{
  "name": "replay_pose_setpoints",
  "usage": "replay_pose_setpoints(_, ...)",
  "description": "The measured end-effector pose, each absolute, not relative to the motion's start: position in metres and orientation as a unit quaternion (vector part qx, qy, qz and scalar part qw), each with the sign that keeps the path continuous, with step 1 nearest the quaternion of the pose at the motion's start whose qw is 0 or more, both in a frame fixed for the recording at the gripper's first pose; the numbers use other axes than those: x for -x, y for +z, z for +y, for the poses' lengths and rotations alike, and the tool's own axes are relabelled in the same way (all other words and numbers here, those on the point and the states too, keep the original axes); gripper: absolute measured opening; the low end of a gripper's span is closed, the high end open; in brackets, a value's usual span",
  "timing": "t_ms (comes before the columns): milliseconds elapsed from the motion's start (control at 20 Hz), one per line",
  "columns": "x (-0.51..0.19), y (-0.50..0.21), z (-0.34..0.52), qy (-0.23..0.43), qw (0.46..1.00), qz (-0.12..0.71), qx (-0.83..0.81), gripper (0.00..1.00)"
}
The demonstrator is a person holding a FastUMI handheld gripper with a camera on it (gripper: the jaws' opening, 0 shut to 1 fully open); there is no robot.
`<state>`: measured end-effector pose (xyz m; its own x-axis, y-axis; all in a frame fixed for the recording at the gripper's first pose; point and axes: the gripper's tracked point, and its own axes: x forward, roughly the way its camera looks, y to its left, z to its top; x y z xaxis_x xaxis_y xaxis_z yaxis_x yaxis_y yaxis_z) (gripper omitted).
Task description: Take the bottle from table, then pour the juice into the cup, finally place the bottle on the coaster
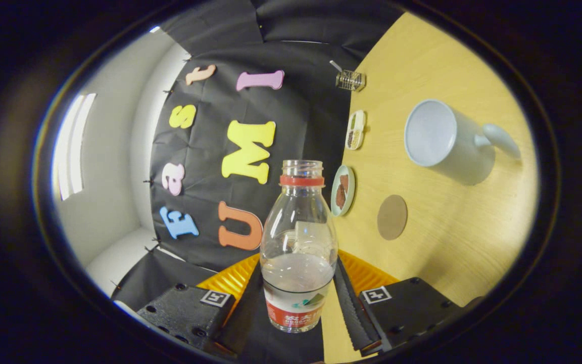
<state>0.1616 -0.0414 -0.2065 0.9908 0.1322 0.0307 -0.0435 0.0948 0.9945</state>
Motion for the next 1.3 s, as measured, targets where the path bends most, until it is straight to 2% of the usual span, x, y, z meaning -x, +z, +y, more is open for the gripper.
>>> replay_pose_setpoints(800,-0.156,-0.202,-0.055,0.055,0.620,0.012,-0.782,0.79)
replay_pose_setpoints(1300,-0.152,-0.184,-0.055,0.063,0.604,0.009,-0.794,0.79)
